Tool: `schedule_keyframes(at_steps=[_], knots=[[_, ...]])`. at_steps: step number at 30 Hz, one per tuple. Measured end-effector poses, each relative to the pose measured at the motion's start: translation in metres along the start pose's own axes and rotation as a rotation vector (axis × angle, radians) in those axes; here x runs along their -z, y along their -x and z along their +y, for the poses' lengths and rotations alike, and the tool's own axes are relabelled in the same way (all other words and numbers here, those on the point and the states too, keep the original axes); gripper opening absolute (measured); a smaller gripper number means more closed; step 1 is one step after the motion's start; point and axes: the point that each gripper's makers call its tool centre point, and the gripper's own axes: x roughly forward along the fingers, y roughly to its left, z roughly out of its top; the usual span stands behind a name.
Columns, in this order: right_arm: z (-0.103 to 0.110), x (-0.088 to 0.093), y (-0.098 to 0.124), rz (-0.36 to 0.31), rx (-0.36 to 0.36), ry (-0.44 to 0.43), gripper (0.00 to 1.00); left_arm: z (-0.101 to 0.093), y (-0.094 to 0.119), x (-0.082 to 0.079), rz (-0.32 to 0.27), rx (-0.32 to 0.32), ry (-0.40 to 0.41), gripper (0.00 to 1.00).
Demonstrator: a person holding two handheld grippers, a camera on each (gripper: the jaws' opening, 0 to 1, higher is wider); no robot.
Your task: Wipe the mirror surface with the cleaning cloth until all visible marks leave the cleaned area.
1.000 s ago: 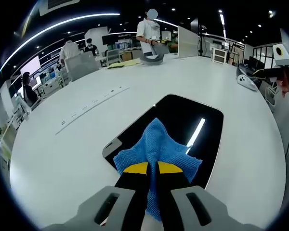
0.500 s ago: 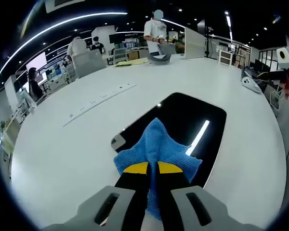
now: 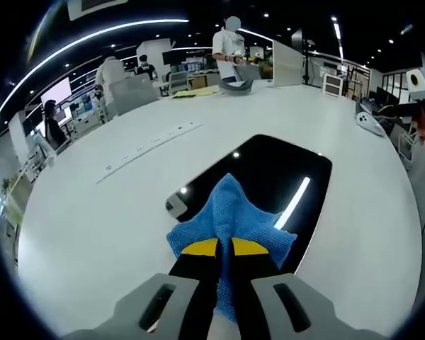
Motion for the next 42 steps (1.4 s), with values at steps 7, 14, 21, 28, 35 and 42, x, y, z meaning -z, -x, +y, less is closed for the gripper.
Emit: schedule_keyframes(at_steps=[7, 14, 21, 28, 35, 42], knots=[[0.0, -0.001, 0.0, -0.002, -0.001, -0.001, 1.0, -0.002, 0.003, 0.003, 0.001, -0.003, 0.003, 0.03], [0.001, -0.004, -0.001, -0.008, -0.004, 0.0, 1.0, -0.005, 0.006, 0.005, 0.006, -0.005, 0.008, 0.03], [0.002, -0.005, 0.0, -0.014, -0.004, 0.0, 1.0, -0.006, 0.008, 0.007, 0.006, -0.009, 0.021, 0.02], [0.003, -0.006, 0.0, -0.019, -0.008, -0.002, 1.0, -0.007, 0.009, 0.008, 0.009, -0.01, 0.019, 0.02], [0.003, -0.006, 0.0, -0.019, -0.007, -0.004, 1.0, -0.009, 0.01, 0.009, 0.012, -0.011, 0.021, 0.02], [0.004, -0.006, 0.001, -0.025, -0.006, -0.007, 0.99, -0.012, 0.01, 0.009, 0.02, -0.004, 0.007, 0.02]])
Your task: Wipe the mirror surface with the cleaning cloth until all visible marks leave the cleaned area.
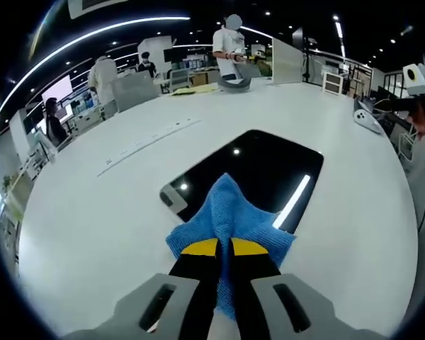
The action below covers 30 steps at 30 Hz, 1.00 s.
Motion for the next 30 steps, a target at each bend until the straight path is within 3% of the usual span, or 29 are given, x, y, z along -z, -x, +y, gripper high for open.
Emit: schedule_keyframes(at_steps=[30], knots=[[-0.002, -0.002, 0.0, -0.02, 0.002, -0.015, 0.99, -0.023, -0.007, 0.0, 0.014, 0.051, -0.071, 0.02]])
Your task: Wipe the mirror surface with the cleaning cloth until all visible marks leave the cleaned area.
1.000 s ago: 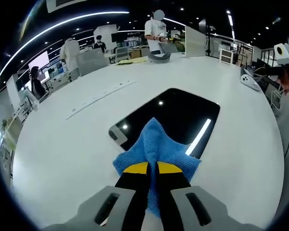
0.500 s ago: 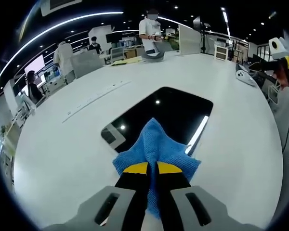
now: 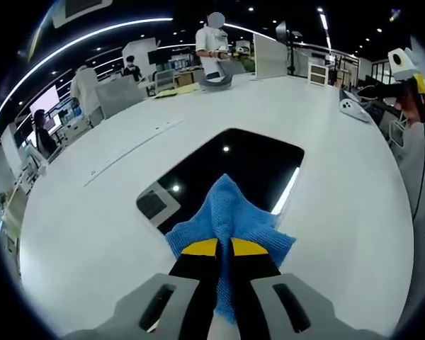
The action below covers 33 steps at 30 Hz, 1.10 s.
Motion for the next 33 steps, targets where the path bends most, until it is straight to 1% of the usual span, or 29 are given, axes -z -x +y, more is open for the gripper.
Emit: schedule_keyframes(at_steps=[14, 17, 33], knots=[[0.001, 0.001, -0.003, 0.004, -0.012, -0.004, 0.99, -0.013, -0.006, -0.007, -0.004, 0.028, -0.019, 0.02], [0.001, 0.001, -0.004, 0.004, -0.01, -0.007, 0.98, -0.016, -0.008, -0.009, -0.003, 0.032, -0.036, 0.02], [0.001, 0.004, -0.004, 0.019, -0.015, -0.001, 0.98, -0.027, -0.019, -0.019, -0.007, 0.061, -0.04, 0.02]])
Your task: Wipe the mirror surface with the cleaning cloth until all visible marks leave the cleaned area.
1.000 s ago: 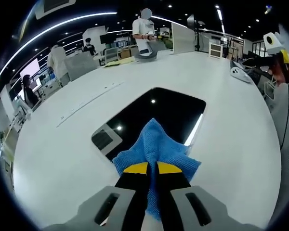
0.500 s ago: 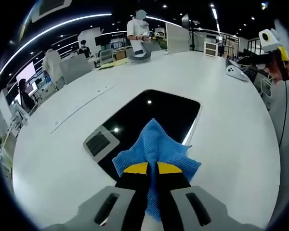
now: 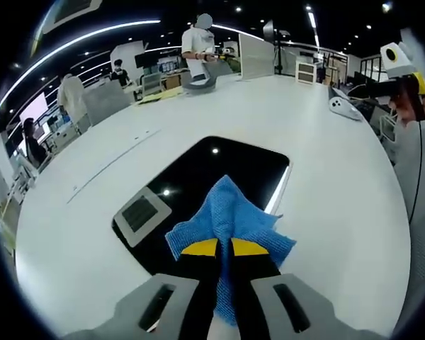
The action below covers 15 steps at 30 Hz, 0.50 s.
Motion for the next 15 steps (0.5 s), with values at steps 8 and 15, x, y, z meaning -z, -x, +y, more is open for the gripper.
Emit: schedule_keyframes(at_steps=[8, 15], knots=[[-0.003, -0.002, 0.0, -0.006, 0.003, -0.004, 0.98, -0.005, -0.007, -0.006, 0.0, 0.02, -0.014, 0.02], [-0.005, -0.003, -0.001, -0.013, 0.006, -0.01, 0.98, -0.01, -0.013, -0.012, -0.001, 0.031, -0.017, 0.02]])
